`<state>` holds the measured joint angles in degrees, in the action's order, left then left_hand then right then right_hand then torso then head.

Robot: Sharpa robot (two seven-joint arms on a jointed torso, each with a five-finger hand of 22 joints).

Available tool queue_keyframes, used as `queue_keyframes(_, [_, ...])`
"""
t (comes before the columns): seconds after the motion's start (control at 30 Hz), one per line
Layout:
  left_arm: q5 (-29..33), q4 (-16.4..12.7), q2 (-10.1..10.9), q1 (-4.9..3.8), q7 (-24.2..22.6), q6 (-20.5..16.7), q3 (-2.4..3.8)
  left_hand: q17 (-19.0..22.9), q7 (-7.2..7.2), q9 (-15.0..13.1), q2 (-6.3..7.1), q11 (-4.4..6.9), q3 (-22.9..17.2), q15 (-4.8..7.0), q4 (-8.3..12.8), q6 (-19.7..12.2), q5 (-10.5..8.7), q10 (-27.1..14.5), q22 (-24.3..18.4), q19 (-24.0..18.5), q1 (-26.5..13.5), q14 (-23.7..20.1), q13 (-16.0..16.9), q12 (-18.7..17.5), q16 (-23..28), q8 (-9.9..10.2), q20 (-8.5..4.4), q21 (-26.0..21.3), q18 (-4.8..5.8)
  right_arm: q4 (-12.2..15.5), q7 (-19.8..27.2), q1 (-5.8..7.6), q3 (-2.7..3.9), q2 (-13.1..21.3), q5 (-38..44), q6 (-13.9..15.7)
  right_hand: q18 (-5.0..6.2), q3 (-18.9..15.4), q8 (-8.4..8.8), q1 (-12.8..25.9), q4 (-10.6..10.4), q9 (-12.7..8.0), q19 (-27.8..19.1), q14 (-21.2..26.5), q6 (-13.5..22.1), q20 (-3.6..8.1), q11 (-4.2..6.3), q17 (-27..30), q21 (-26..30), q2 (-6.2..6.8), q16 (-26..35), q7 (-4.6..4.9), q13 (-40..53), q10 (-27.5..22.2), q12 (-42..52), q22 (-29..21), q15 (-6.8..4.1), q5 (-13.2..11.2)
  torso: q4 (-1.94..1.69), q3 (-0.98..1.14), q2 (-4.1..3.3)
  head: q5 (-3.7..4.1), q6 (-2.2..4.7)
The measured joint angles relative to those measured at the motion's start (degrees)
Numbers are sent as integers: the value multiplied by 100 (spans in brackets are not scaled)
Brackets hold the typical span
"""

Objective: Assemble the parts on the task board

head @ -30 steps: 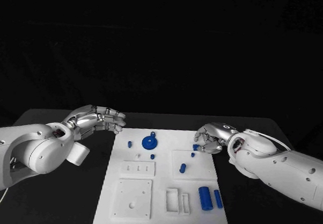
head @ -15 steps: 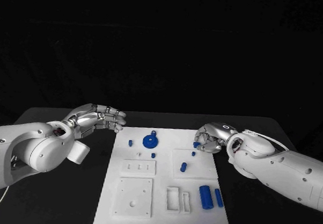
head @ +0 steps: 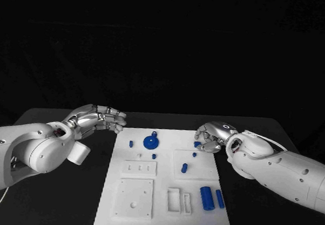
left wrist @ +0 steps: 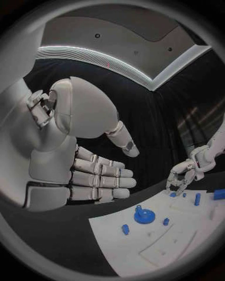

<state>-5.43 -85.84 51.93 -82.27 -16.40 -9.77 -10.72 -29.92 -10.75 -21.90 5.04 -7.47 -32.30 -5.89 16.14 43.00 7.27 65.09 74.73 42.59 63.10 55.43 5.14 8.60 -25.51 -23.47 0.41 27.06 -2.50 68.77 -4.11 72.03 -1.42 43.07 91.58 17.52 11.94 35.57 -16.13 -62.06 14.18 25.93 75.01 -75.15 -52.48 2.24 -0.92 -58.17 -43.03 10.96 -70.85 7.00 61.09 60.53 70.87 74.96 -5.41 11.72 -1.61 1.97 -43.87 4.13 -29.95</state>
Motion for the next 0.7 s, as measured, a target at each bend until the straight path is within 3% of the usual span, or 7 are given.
queue_keyframes(0.7, [-3, 29, -10, 6, 3, 10, -2, 0, 0, 0, 0, 0, 0, 0, 0, 0, 0, 0, 0, 0, 0, 0, 0, 0, 0, 0, 0, 0, 0, -72, -9, -51, 5, -59, -4, -121, 0, 32, 0, 52, -33, -5, 1, 0, -1, -1, -1, -4, 0, 52, -3, 0, 0, 1, 0, 0, 1, -24, 2, 0, 3, 7, -30])
